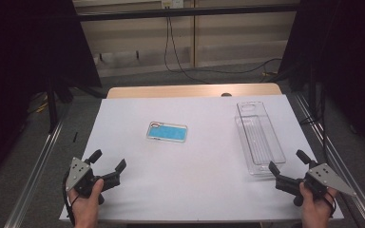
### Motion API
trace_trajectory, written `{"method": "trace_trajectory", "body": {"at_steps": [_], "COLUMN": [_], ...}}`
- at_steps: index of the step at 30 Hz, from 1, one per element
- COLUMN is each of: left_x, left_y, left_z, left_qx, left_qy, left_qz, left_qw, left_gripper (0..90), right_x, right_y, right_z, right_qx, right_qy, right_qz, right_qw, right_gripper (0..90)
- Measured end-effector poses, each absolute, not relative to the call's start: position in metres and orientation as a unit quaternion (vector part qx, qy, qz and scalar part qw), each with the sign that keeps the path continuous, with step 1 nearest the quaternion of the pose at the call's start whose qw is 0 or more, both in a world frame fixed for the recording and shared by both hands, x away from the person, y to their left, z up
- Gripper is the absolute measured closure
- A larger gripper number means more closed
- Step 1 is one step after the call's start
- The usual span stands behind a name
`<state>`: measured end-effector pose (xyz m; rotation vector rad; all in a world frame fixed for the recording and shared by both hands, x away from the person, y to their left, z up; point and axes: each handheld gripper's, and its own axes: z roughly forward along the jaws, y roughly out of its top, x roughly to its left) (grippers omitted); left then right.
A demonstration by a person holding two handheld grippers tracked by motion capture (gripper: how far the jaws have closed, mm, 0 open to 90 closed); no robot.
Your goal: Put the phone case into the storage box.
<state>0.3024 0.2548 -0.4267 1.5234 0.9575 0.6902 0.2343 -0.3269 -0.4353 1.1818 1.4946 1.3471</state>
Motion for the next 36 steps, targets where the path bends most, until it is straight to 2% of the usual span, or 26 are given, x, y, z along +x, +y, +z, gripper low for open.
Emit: {"method": "trace_trajectory", "body": {"at_steps": [25,36], "left_x": [0.305,0.320], "left_y": [0.242,0.227], "left_z": [-0.426,-0.424], "left_qx": [0.656,0.664], "left_qy": [0.402,0.392], "left_qz": [0.284,0.249], "left_qw": [0.572,0.586], "left_gripper": [2.6,3.2], "right_x": [0.237,0.236], "right_y": [-0.325,-0.325], "right_z": [-0.437,-0.438], "right_qx": [0.465,0.467], "right_qy": [0.593,0.594], "right_qz": [0.537,0.536], "right_qw": [0.378,0.377], "right_gripper": [0.0,0.0]}}
